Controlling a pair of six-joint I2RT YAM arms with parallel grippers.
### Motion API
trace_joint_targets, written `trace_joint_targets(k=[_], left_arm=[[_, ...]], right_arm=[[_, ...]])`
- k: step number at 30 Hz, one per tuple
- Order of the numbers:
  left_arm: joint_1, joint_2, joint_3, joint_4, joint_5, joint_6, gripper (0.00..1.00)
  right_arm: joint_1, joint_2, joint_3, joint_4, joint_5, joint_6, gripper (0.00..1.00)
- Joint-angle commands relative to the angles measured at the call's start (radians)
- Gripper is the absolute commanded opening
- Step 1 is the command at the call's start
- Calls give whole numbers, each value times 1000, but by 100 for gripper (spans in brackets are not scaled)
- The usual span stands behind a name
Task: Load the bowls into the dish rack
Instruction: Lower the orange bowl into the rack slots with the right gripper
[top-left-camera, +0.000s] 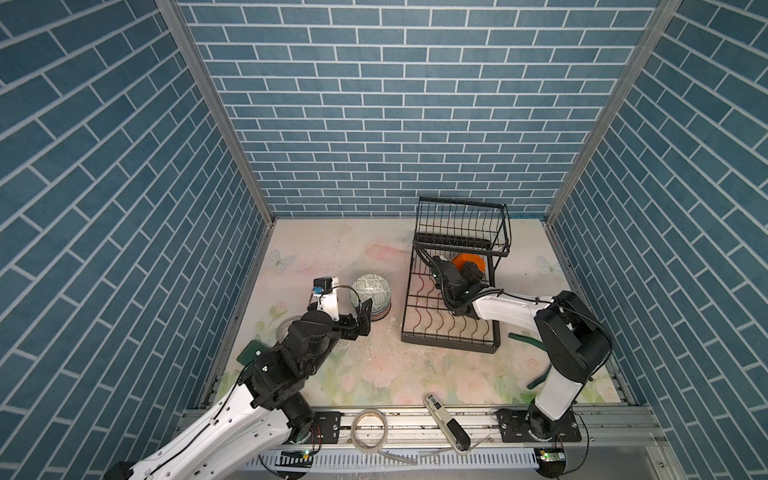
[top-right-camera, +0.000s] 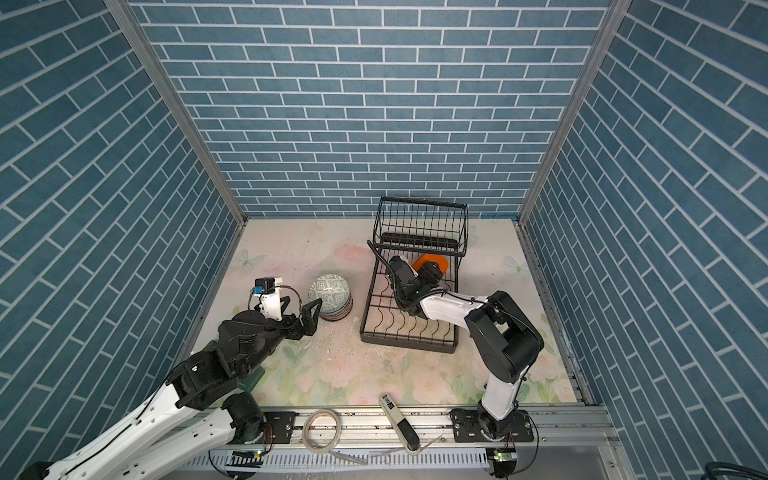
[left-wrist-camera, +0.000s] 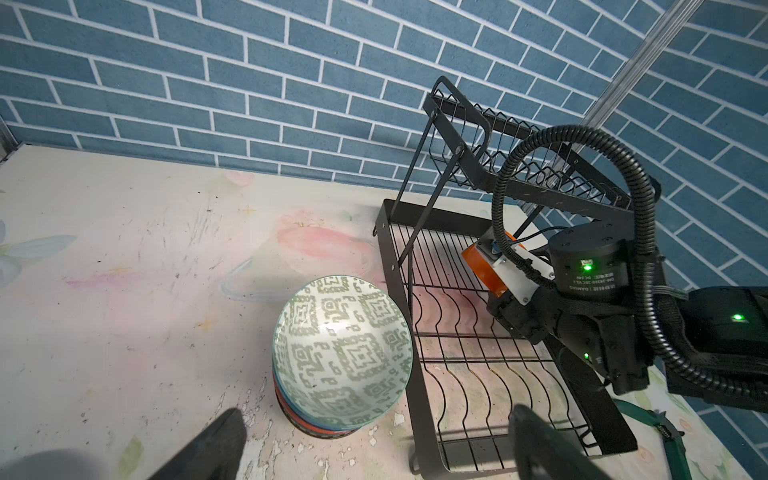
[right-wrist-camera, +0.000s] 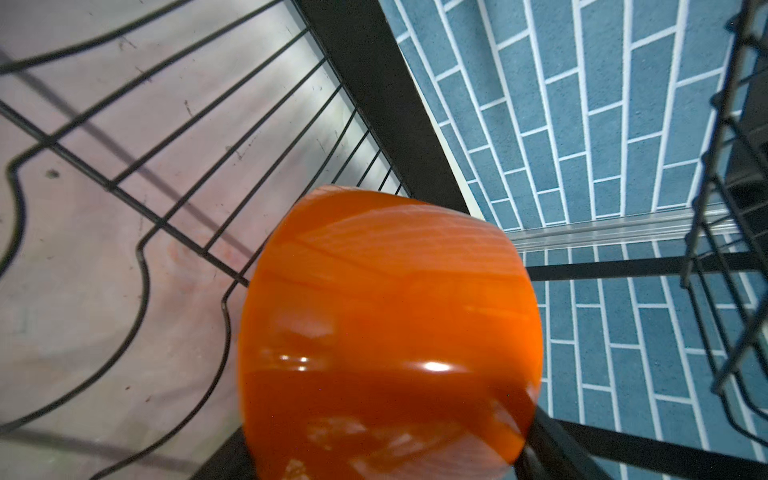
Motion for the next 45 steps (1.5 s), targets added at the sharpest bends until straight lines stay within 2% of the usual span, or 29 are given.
trace_joint_targets(k=[1,6,13,27,33,45], left_arm=[[0,-12,1,-23,-11,6,100],[0,-10,-9,-14,-8,5,100],[1,6,-10,6,4,-1,100],[0,11,-28,16,13,-24,100],[1,-1,-36,16,13,-29,100],[1,-37,-49,-8,-10,-33,100]], right_arm=[[-19,22,-25,96,70,-62,71],[-38,63,-24,145,81,-102,72],[-65,150,-18,327,152,-234,75],[-109,227,1,465,168,-373,78],[-110,245,-2,546,201,-457,85],[-107,218,-25,541,230,-441,94]])
